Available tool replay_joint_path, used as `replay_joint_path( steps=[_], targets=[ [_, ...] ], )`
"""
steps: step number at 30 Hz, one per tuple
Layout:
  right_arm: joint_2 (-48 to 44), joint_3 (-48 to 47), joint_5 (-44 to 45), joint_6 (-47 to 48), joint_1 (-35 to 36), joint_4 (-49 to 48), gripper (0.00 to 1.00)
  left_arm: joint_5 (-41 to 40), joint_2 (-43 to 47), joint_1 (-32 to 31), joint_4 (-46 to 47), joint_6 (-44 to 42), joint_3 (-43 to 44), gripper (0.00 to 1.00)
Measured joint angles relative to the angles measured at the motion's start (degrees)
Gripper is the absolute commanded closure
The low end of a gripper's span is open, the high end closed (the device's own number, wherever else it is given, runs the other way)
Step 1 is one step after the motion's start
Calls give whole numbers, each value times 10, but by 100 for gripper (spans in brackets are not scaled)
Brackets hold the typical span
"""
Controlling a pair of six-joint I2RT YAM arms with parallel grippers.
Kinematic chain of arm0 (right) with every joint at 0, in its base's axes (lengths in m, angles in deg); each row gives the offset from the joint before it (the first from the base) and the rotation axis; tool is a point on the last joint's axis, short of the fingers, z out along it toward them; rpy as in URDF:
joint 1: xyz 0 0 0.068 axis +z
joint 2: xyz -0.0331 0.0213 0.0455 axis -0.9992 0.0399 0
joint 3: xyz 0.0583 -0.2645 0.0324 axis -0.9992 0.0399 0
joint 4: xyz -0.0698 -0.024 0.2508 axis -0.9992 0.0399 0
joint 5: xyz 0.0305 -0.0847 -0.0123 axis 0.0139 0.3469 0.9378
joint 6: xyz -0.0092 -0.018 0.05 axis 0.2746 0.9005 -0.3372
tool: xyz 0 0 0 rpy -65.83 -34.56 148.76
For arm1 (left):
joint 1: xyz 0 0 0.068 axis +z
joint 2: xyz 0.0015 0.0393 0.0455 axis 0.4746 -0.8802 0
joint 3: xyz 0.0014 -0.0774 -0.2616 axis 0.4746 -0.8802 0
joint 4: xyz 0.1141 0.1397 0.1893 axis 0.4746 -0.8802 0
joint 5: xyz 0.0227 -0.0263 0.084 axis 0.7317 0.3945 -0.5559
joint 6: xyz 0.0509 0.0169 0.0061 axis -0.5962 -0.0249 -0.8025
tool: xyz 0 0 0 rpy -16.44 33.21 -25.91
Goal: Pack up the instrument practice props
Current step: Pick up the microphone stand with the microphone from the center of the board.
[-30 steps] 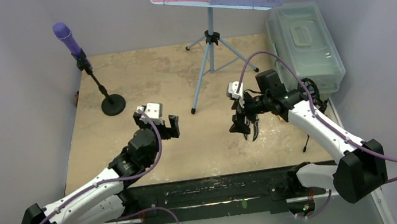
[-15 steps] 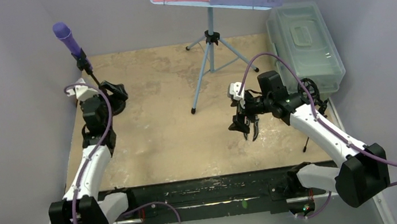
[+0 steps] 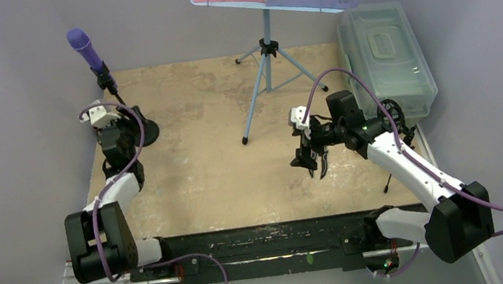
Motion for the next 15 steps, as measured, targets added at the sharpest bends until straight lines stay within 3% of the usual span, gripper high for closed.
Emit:
replay_joint_path(
  steps=[6,15],
  targets=[
    [0,0,-11,9,0,6,1,21,-82,25,92,-25,-4,51],
    [5,0,-14,17,0,13,1,128,-227,61,285,-50,-4,56]
  ],
)
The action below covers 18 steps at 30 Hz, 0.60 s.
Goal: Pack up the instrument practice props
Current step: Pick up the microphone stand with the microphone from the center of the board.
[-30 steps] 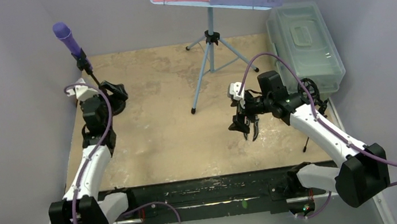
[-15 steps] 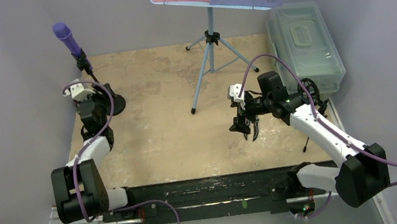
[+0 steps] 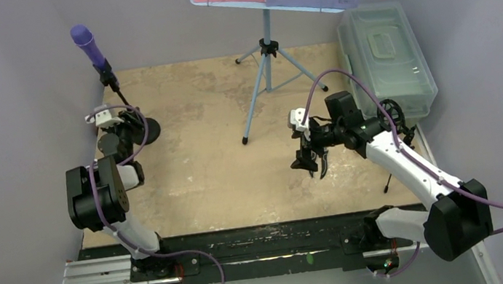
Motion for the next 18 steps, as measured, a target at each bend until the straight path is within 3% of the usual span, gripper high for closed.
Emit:
replay_joint_path(
  steps=[5,14,18],
  targets=[
    [9,0,0,3,0,5,1,33,-42,0,67,-25,9,63],
    [11,0,-1,5,0,10,1,38,-51,0,77,-60,58,62],
    [15,0,-2,5,0,11,1,36,-51,0,76,-71,65,69]
  ],
)
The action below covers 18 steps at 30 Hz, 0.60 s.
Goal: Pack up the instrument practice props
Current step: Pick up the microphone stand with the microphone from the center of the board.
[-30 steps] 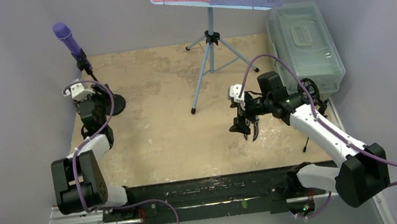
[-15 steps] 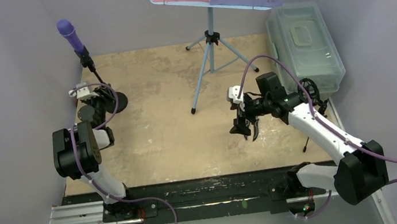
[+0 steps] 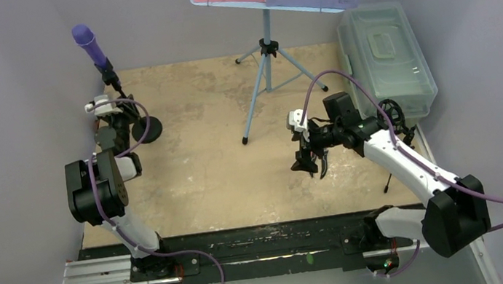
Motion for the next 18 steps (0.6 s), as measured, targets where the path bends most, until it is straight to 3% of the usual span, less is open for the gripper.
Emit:
replay_joint_path(
  steps=[4,11,18],
  targets=[
    [10,0,0,1,0,2,1,3,0,0,0,-4,2,100],
    [16,0,0,7,0,6,1,9,35,0,-9,-24,-24,100],
    [16,0,0,13,0,9,1,7,162,-34,-53,-14,-82,100]
  ],
)
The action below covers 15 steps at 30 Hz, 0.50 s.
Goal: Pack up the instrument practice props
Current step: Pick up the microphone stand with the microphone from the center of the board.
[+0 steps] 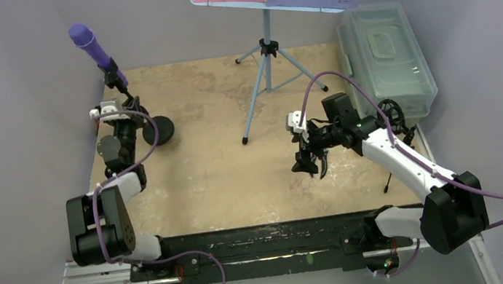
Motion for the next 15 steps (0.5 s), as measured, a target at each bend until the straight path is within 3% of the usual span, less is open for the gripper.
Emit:
replay_joint_path(
  steps=[7,15],
  targets=[
    [0,0,-14,16,0,10,1,32,159,-90,-74,38,-25,100],
    [0,0,-39,45,0,33,1,153,260,-200,-194,89,-25,100]
  ],
)
